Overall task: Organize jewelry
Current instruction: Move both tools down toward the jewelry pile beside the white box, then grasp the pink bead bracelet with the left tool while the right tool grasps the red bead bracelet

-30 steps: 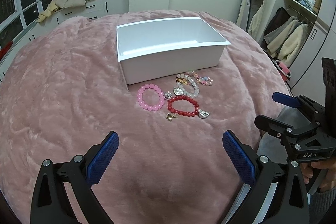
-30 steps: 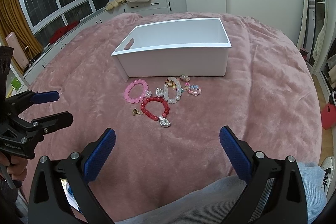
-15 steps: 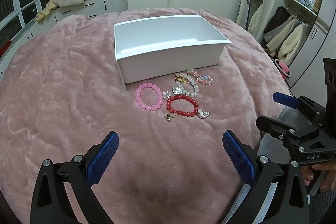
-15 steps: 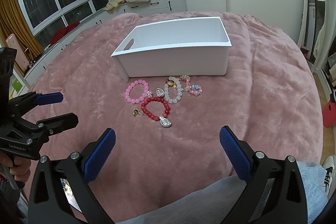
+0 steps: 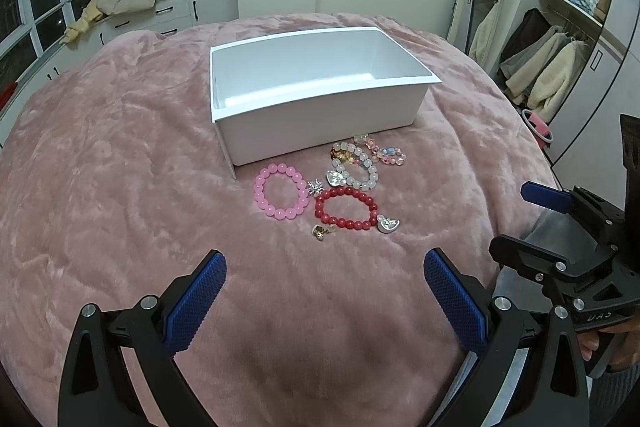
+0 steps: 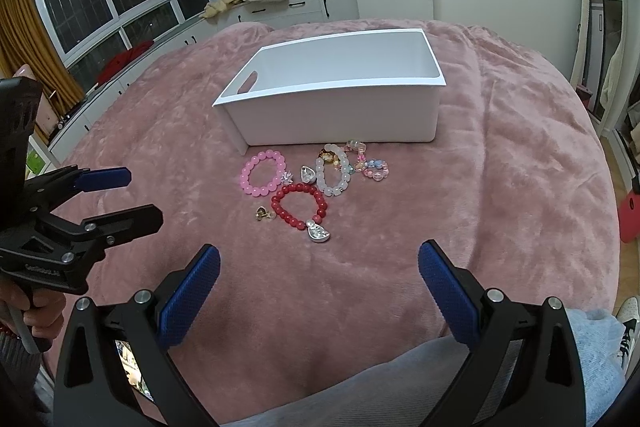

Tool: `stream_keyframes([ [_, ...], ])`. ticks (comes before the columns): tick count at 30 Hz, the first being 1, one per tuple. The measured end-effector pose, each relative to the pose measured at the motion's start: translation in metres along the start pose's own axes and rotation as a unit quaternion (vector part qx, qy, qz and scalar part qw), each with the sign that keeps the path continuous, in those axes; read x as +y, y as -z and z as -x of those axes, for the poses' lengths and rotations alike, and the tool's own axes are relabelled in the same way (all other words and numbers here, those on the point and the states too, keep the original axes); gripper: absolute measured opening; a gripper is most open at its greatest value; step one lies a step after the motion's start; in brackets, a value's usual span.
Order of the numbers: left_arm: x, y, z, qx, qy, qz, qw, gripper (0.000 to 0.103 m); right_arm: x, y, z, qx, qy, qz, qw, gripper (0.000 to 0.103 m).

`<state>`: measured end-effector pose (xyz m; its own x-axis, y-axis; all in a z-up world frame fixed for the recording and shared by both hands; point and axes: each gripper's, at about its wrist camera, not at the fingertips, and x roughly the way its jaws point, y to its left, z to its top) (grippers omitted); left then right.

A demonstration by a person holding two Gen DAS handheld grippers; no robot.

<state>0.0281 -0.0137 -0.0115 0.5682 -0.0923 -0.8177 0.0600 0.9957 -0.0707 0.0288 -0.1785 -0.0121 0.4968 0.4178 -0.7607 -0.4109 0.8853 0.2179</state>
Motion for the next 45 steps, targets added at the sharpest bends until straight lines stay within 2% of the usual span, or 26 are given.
stream_keyframes([
  [20,0.019,-0.004,-0.036,0.002,0.015,0.015,0.9998,0.100,-0.005,-0.013,-0.013,0.019,0.008,-0.007,1.000,0.098],
  [25,0.030,-0.005,-0.050,-0.001,0.029,0.032,0.9991,0.100,0.003,-0.018,-0.027,0.041,0.038,0.012,0.998,0.098],
  [32,0.044,-0.014,-0.092,0.015,0.012,0.025,0.9995,0.100,0.020,-0.032,-0.074,0.098,0.079,0.031,0.992,0.098],
  [34,0.051,-0.019,-0.106,0.020,0.010,0.032,0.9992,0.100,0.020,-0.035,-0.094,0.117,0.075,0.027,0.990,0.095],
  [36,0.058,-0.023,-0.118,0.024,0.012,0.046,0.9986,0.100,0.016,-0.036,-0.119,0.145,0.071,0.017,0.987,0.088],
  [37,0.061,-0.025,-0.124,0.026,0.014,0.052,0.9982,0.098,0.014,-0.034,-0.129,0.157,0.070,0.009,0.985,0.085],
  [39,0.068,-0.029,-0.139,0.033,0.009,0.062,0.9975,0.096,0.006,-0.028,-0.155,0.189,0.063,-0.010,0.980,0.070],
  [40,0.071,-0.031,-0.148,0.041,0.004,0.068,0.9968,0.092,0.003,-0.026,-0.163,0.197,0.060,-0.018,0.978,0.070],
  [43,0.076,-0.032,-0.167,0.063,-0.001,0.078,0.9949,0.075,-0.004,-0.024,-0.176,0.198,0.052,-0.033,0.978,0.068],
  [44,0.076,-0.032,-0.171,0.066,-0.009,0.075,0.9950,0.072,-0.005,-0.024,-0.177,0.197,0.049,-0.036,0.979,0.065],
  [45,0.076,-0.032,-0.174,0.068,-0.016,0.071,0.9950,0.063,-0.008,-0.025,-0.177,0.193,0.048,-0.041,0.979,0.060],
])
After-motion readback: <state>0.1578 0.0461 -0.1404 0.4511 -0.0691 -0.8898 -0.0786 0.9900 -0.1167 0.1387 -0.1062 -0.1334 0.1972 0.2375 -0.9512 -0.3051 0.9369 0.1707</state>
